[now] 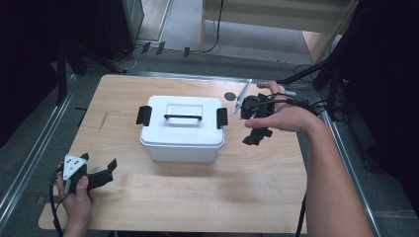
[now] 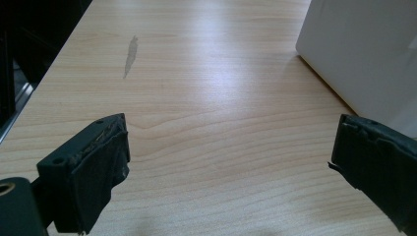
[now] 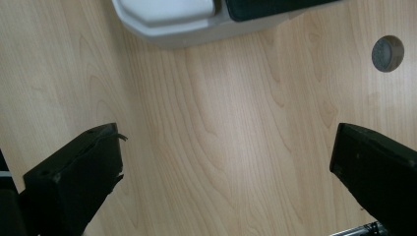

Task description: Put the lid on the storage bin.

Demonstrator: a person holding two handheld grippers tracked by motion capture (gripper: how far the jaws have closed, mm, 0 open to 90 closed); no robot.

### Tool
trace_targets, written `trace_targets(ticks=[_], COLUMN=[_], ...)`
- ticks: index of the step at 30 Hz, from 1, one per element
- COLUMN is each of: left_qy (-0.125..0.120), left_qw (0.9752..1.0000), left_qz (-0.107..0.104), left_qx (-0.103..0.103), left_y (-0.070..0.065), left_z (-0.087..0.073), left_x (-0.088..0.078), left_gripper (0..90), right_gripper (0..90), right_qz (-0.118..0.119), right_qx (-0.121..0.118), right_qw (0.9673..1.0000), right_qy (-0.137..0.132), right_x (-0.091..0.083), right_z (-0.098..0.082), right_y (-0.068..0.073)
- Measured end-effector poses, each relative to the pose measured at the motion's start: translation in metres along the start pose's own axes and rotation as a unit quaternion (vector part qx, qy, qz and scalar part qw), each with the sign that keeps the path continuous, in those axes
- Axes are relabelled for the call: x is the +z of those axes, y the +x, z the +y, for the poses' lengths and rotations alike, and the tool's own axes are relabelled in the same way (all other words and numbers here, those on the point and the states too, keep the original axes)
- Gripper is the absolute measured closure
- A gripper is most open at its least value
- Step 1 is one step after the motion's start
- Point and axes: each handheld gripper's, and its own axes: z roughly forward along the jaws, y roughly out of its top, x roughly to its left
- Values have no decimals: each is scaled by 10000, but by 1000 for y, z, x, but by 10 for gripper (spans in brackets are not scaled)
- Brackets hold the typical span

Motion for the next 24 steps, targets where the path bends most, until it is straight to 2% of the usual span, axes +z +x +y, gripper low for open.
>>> trace_targets(ticks=[9,12,20,24], left_qy=[1,3,1,2], left_qw=[10000,10000,10000,10000], left_qz=[-19,-23,-25,-20], left_qx=[-13,-24,-3,15], left_y=[0,0,0,0], left_z=[0,0,0,0], left_x=[0,-1,-1,-1], left_gripper=[18,17,18,18], right_gripper=[0,0,0,0], right_qz=[-25,-78,-207,-289], right_qx=[110,116,340,524], right_qw=[9998,9995,9975,9949], right_qy=[-133,-277,-586,-812], right_x=[17,22,37,46], right_z=[-23,-30,-53,-65], right_y=[12,17,32,38])
